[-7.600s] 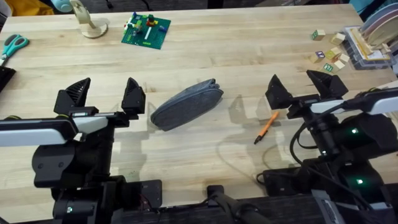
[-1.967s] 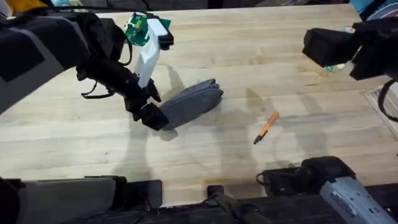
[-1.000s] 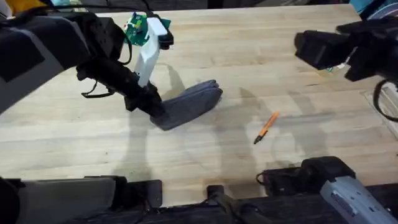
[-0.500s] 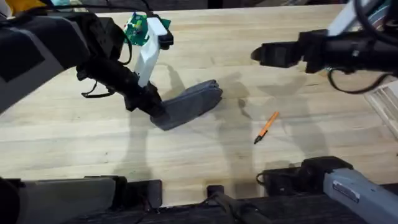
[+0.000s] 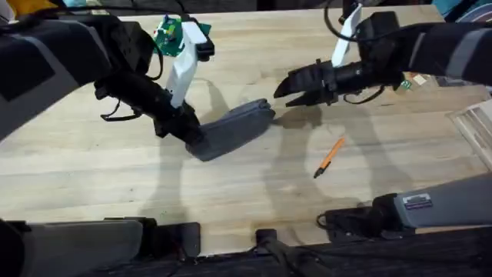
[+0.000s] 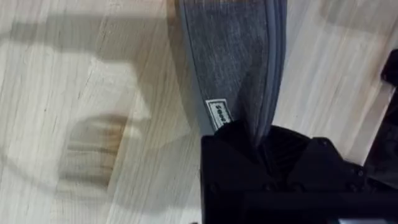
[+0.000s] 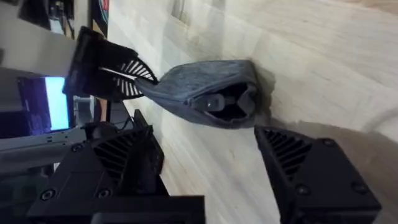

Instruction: Unzip the bag, pick up the pens from the table one at a time and place them inside, then zip the bag closed.

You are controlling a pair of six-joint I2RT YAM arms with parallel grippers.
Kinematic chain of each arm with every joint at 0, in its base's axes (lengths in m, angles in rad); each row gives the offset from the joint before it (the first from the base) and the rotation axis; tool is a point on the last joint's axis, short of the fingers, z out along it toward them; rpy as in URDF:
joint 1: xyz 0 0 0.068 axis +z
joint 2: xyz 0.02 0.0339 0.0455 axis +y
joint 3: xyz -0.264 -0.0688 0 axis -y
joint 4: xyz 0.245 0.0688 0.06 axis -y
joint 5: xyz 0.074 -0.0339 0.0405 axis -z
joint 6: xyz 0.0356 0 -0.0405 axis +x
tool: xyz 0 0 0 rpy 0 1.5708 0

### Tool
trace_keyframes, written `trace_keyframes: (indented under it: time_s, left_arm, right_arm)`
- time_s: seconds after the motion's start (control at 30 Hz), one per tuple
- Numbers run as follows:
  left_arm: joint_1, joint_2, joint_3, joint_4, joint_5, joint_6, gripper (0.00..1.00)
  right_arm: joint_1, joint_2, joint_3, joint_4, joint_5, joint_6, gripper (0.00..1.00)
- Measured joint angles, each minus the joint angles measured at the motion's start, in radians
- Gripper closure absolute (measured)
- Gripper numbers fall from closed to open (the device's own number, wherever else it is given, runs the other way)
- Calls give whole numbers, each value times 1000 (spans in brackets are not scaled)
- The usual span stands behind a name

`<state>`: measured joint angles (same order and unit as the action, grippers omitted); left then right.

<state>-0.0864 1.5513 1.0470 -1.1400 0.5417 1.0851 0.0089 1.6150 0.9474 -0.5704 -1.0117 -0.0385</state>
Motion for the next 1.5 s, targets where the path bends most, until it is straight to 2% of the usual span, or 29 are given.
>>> trace_keyframes:
  time_s: [0.27, 0.5, 0.7, 0.97, 1.07, 1.37, 1.5]
  left_arm:
    - [0, 0, 0, 0, 0, 0, 958]
    - [0, 0, 0, 0, 0, 0, 958]
    - [0, 0, 0, 0, 0, 0, 958]
    - [0, 0, 0, -1, -1, 0, 958]
    - [0, 0, 0, -4, -3, 0, 958]
    - [0, 0, 0, -8, -3, 0, 958]
    - [0, 0, 0, -8, -3, 0, 958]
  right_arm:
    - [86, 82, 0, 76, -6, -12, 6]
    - [155, 95, 0, 184, -7, 10, 6]
    - [157, 95, 0, 220, -27, 66, 6]
    - [156, 95, 0, 219, -268, 91, 5]
    - [152, 95, 0, 215, -314, 97, 5]
    - [150, 90, 0, 197, -334, 113, 5]
    - [151, 30, 0, 164, -295, 118, 5]
